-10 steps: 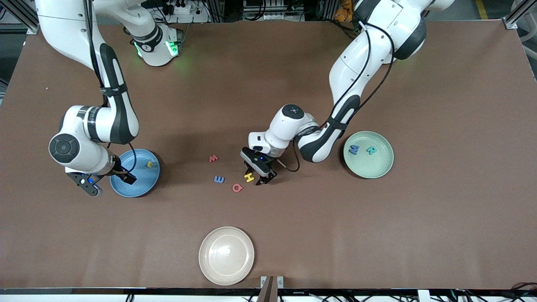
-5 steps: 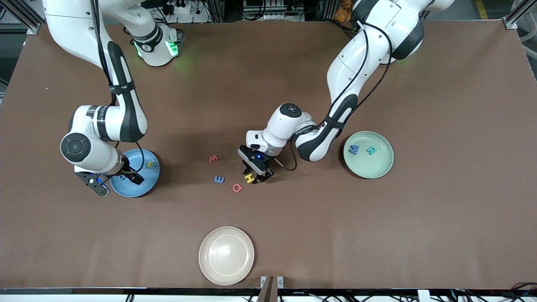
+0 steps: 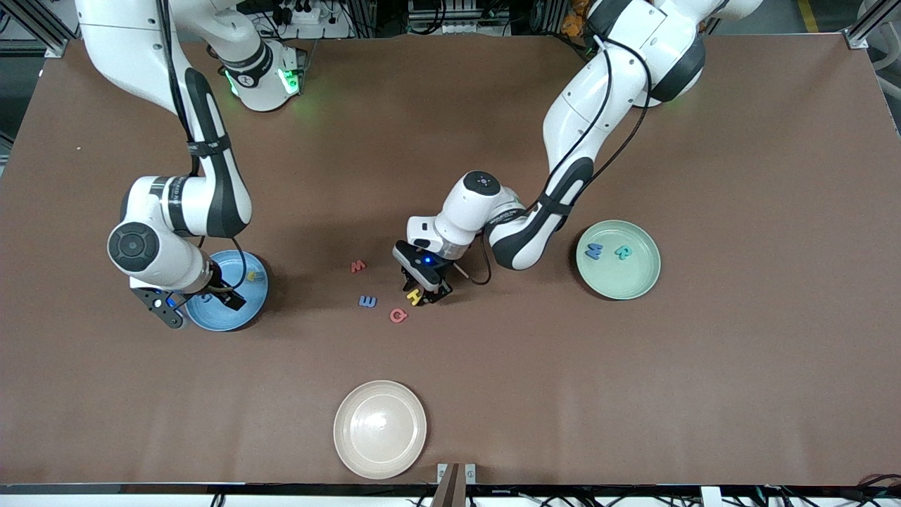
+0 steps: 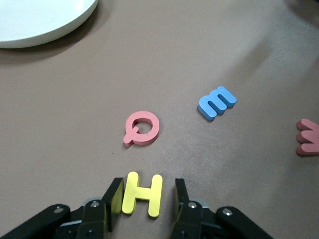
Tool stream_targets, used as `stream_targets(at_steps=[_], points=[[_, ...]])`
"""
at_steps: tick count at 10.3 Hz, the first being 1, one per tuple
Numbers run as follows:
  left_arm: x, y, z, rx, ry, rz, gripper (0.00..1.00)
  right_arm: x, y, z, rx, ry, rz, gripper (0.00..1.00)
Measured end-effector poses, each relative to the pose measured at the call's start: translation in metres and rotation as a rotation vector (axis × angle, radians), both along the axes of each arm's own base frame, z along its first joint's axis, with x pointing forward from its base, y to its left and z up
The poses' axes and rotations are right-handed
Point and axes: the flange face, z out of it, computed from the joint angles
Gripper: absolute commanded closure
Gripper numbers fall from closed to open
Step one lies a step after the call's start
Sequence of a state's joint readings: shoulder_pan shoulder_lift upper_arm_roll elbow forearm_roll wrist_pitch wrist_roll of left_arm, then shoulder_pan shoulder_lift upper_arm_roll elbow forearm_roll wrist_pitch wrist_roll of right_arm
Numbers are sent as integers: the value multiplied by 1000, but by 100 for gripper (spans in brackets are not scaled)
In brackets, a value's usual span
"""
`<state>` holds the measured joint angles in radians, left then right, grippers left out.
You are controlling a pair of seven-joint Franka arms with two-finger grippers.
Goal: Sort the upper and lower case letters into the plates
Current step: 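Place the H on the green plate while the right gripper reaches the w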
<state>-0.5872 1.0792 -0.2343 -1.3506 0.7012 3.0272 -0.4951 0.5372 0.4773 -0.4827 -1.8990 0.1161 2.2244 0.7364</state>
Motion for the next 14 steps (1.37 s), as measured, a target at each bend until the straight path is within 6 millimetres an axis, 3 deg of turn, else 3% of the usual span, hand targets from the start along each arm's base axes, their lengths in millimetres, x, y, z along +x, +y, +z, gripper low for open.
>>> stream_targets(at_steps=[1, 4, 6, 9, 12, 14], points=[[1, 0, 1, -1, -3, 1, 100, 0, 3, 0, 0, -2, 0, 0], [2, 0, 1, -7, 3, 13, 100, 0, 10, 1, 10, -10, -23, 0], [3, 1, 2, -8, 4, 22, 100, -1, 26, 1, 35, -16, -55, 0], [18, 7, 13, 100, 24, 76, 100, -9, 74, -1, 59, -23, -107, 0], [20, 10, 47, 246, 124, 135, 100, -22, 133, -7, 106, -35, -158, 0], [43, 46, 78, 326, 204, 100, 100, -35, 171, -26, 92, -79, -191, 0]])
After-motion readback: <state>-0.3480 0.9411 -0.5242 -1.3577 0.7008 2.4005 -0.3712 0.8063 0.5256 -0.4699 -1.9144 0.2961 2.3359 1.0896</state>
